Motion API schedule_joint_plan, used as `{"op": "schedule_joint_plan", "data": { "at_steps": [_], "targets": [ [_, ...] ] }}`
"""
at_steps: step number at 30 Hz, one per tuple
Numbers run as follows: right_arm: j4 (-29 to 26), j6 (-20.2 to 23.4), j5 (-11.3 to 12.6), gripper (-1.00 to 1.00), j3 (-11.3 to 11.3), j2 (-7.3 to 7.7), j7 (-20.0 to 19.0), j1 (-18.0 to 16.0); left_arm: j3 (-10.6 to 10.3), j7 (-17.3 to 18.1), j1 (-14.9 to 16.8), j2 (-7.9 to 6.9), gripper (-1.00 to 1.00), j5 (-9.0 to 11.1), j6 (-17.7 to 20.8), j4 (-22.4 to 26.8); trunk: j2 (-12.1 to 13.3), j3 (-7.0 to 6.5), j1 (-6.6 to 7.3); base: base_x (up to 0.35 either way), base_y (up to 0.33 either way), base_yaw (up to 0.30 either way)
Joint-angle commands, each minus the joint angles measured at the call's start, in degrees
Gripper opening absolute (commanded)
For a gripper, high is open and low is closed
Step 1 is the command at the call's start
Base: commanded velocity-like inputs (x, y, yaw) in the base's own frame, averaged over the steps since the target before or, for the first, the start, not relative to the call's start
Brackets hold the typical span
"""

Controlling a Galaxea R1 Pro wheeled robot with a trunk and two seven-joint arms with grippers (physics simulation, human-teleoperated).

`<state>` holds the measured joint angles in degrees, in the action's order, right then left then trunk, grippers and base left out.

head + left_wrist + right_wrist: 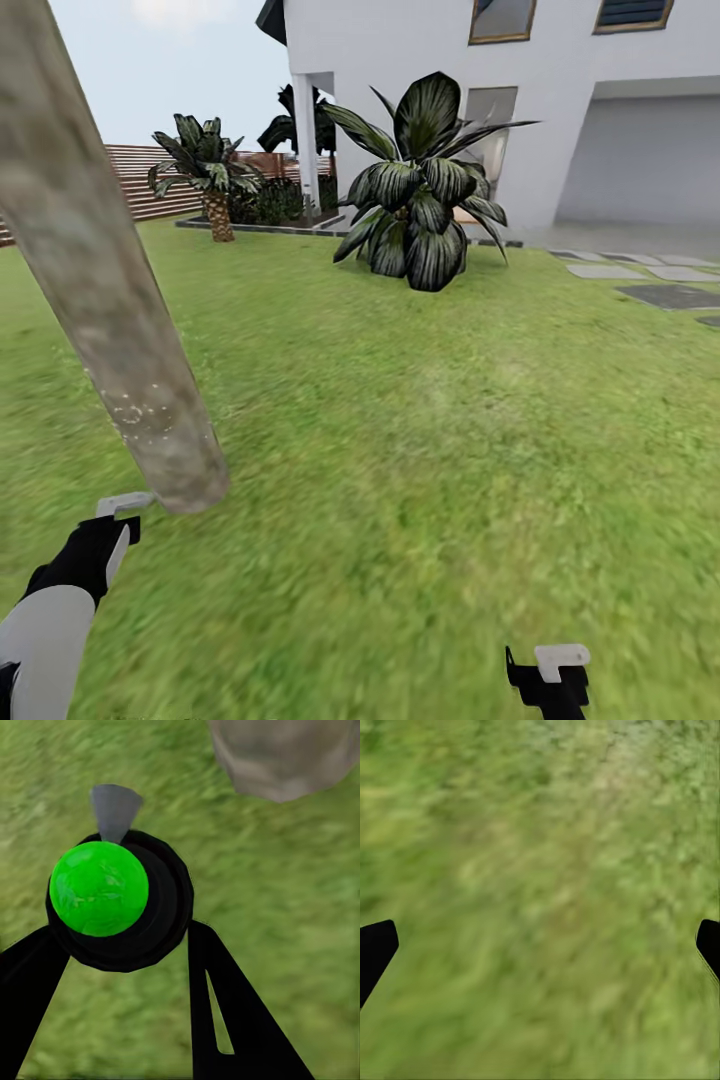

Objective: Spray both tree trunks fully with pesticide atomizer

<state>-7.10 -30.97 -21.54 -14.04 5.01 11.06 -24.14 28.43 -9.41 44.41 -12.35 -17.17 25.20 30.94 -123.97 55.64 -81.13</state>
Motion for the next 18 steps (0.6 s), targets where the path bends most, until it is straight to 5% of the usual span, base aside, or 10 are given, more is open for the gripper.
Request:
{"op": "schedule_joint_plan", "data": {
  "at_steps": [1,5,18],
  "targets": [
    [0.07,-0.16,-0.61,1.0,-0.29,0.0,0.28,-0.03,0.14,0.0,0.06,0.04,-1.0,-0.23,0.33,0.03,-0.02,0.05,0.0,0.121,-0.261,0.278],
    [0.07,-0.14,-0.61,1.0,-0.29,0.0,0.28,-0.03,0.11,0.0,0.06,-0.01,-1.0,-0.23,0.37,0.05,-0.02,0.05,0.0,0.166,-0.248,0.2],
    [0.1,-0.15,-0.64,1.0,-0.29,-0.02,0.28,-0.02,0.12,0.0,0.06,0.02,-1.0,-0.23,0.21,0.01,-0.02,0.05,0.0,0.216,-0.2,0.008]
  ]
}}
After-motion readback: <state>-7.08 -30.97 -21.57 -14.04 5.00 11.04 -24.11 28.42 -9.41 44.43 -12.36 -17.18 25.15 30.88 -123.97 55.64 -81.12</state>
